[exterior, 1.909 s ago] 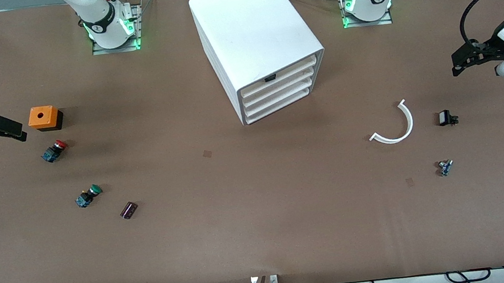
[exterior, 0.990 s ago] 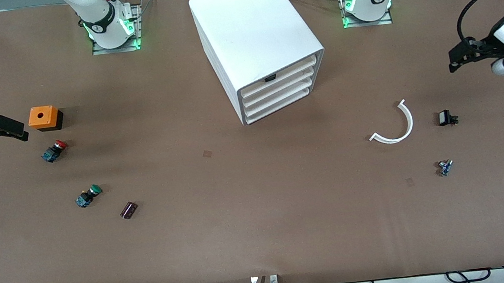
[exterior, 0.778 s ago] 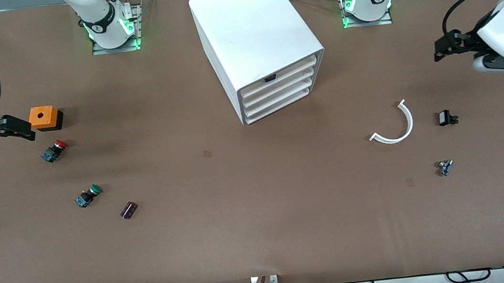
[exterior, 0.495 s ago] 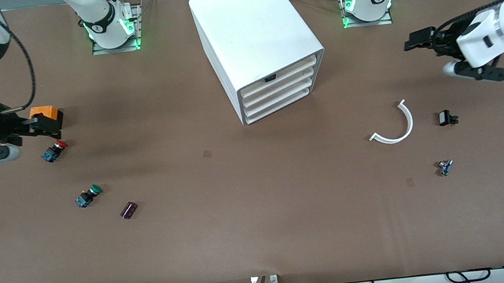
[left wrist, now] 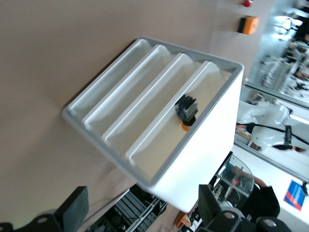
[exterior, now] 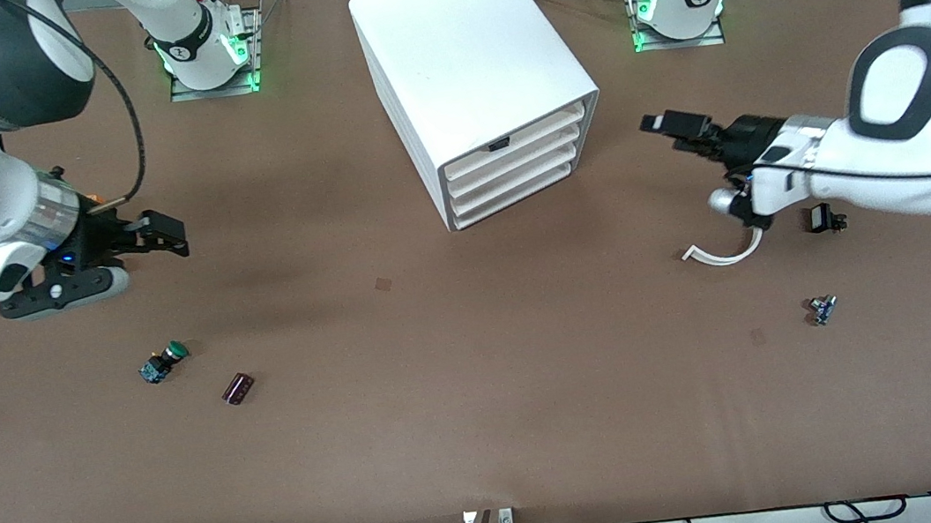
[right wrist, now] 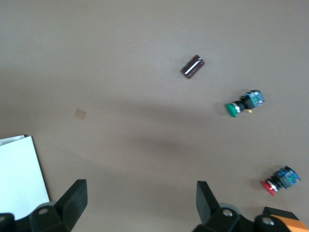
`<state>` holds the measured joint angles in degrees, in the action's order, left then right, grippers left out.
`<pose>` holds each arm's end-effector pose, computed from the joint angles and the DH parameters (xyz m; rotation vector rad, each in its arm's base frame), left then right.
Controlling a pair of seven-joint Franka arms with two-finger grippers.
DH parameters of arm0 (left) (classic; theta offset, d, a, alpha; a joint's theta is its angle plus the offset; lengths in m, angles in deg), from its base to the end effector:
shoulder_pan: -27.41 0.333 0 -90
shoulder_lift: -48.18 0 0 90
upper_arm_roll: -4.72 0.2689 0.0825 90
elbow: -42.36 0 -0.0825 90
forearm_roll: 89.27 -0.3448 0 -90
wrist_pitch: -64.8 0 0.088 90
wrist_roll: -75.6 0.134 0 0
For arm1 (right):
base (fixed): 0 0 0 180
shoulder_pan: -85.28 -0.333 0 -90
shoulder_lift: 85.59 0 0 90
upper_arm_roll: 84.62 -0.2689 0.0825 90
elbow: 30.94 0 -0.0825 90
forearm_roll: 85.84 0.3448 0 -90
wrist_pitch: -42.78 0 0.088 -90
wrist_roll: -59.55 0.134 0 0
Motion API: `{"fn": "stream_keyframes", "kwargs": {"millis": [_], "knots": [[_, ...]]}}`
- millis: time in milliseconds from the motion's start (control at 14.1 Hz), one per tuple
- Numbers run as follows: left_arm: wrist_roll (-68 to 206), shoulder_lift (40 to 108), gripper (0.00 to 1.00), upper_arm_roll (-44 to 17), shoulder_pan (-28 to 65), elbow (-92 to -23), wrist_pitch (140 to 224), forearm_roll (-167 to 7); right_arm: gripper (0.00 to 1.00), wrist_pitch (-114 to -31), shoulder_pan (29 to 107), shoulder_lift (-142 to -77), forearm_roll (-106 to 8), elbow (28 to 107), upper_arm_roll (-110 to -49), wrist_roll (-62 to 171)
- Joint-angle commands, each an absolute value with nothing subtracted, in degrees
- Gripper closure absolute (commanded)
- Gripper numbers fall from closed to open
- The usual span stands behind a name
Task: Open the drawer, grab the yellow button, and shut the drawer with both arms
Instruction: 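Reach the left gripper to the drawer front while the right gripper approaches the cabinet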
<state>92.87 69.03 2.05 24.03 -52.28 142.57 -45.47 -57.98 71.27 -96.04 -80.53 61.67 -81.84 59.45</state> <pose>0.5118 -0.1563 0.3607 2.1833 -0.3427 -0.6589 0.5538 0.1223 0.4480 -3.0508 -0.2742 0.0730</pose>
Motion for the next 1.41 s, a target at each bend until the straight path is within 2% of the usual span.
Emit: {"fn": "stream_keyframes", "kwargs": {"millis": [0,71,424,707,848,990,1202,1273,1343], "knots": [[103.6,72.3,0.0,1.0,21.7,-53.9,147.0,-40.0,0.0,-58.6,67.9,-96.9,-80.0,60.1,-81.5,59.5],[110.1,73.7,0.03,0.3,21.6,-55.5,147.9,-37.2,0.0,-58.5,67.7,-98.0,-80.0,58.5,-81.5,59.4],[123.0,76.0,0.39,-2.4,21.6,-63.4,147.9,-28.1,0.0,-58.8,65.3,-99.8,-80.1,57.0,-81.5,59.5],[126.9,77.1,0.41,-2.8,21.5,-65.9,147.9,-27.7,0.0,-61.2,63.6,-100.2,-80.2,56.8,-81.5,59.5],[129.1,77.4,0.44,-3.8,21.5,-67.6,148.2,-26.4,0.0,-62.2,63.5,-100.6,-80.0,56.7,-81.5,59.5],[129.6,77.4,0.51,-4.0,21.0,-69.3,148.4,-24.8,0.0,-62.2,63.4,-101.3,-80.0,55.7,-81.5,59.5],[129.8,77.2,0.53,-4.8,20.0,-71.8,150.7,-24.4,0.0,-62.2,61.2,-103.1,-80.0,53.0,-81.5,59.5],[131.0,77.1,0.59,-5.7,20.0,-72.5,152.3,-24.4,0.0,-62.2,60.8,-103.8,-80.0,52.0,-81.5,59.5],[131.4,77.1,0.72,-6.0,20.0,-72.6,152.4,-24.4,0.0,-62.2,60.7,-104.4,-80.0,51.3,-81.5,60.1]]}}
